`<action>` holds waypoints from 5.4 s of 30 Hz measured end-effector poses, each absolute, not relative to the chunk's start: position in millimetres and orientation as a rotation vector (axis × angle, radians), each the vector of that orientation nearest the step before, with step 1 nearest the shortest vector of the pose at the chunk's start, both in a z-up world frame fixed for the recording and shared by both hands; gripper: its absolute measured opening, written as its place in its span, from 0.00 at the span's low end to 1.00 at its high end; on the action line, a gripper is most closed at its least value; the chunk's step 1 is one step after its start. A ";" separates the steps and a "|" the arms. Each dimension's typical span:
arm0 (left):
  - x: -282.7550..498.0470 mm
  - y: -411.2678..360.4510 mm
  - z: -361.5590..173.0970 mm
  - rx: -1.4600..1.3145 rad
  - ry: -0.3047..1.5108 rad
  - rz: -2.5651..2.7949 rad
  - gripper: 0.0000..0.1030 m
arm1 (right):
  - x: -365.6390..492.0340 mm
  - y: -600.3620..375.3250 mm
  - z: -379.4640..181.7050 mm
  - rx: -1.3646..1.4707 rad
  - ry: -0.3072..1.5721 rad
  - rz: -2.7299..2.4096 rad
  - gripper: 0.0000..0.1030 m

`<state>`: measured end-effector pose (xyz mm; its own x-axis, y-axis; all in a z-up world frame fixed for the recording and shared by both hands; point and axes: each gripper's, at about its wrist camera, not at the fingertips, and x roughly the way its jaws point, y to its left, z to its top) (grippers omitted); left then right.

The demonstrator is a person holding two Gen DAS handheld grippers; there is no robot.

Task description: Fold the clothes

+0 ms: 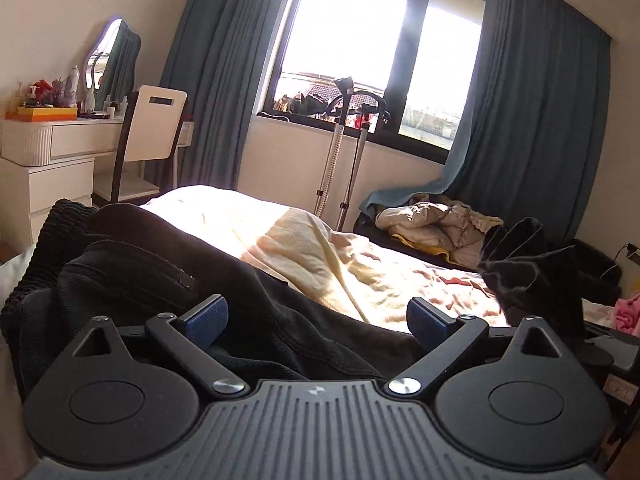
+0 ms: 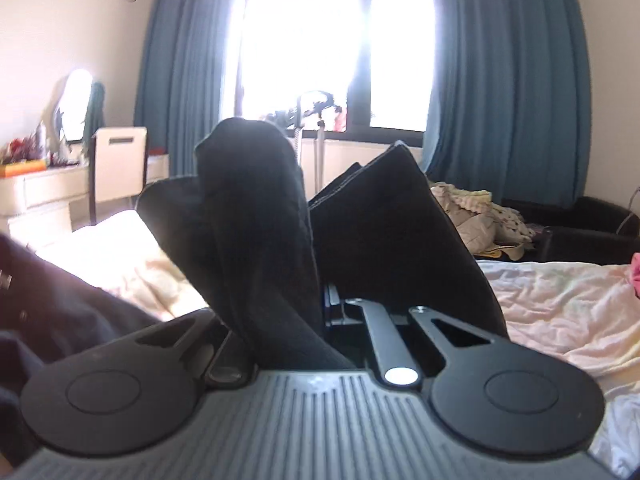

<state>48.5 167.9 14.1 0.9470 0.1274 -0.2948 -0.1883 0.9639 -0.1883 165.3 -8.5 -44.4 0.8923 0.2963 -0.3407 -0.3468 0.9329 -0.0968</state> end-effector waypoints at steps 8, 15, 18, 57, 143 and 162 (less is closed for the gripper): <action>61.3 158.7 7.6 -0.226 0.293 0.043 0.94 | 149.0 18.3 -81.3 -0.249 0.421 0.437 0.27; 81.6 145.2 -1.6 -0.268 0.404 -0.069 0.91 | 95.0 -37.8 -69.3 -0.225 0.418 0.542 0.61; 84.7 144.0 -4.9 -0.294 0.442 -0.087 0.86 | 69.7 -71.4 -67.1 -0.157 0.412 0.541 0.62; 128.9 132.9 -50.5 -0.523 0.692 -0.094 0.10 | 117.2 -226.2 -132.9 0.829 0.469 0.212 0.67; 39.8 222.6 86.3 -0.395 0.381 -0.038 0.61 | 93.9 18.6 -14.4 -0.398 0.214 0.633 0.19; 26.9 132.6 42.4 -0.436 0.450 -0.205 0.69 | 1.9 -65.5 3.5 -0.234 0.241 0.635 0.61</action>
<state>26.9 132.6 42.4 0.8821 -0.2851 -0.3751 0.0958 0.8880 -0.4498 1.9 -65.5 3.5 0.7790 0.5548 -0.2922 -0.6089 0.7805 -0.1413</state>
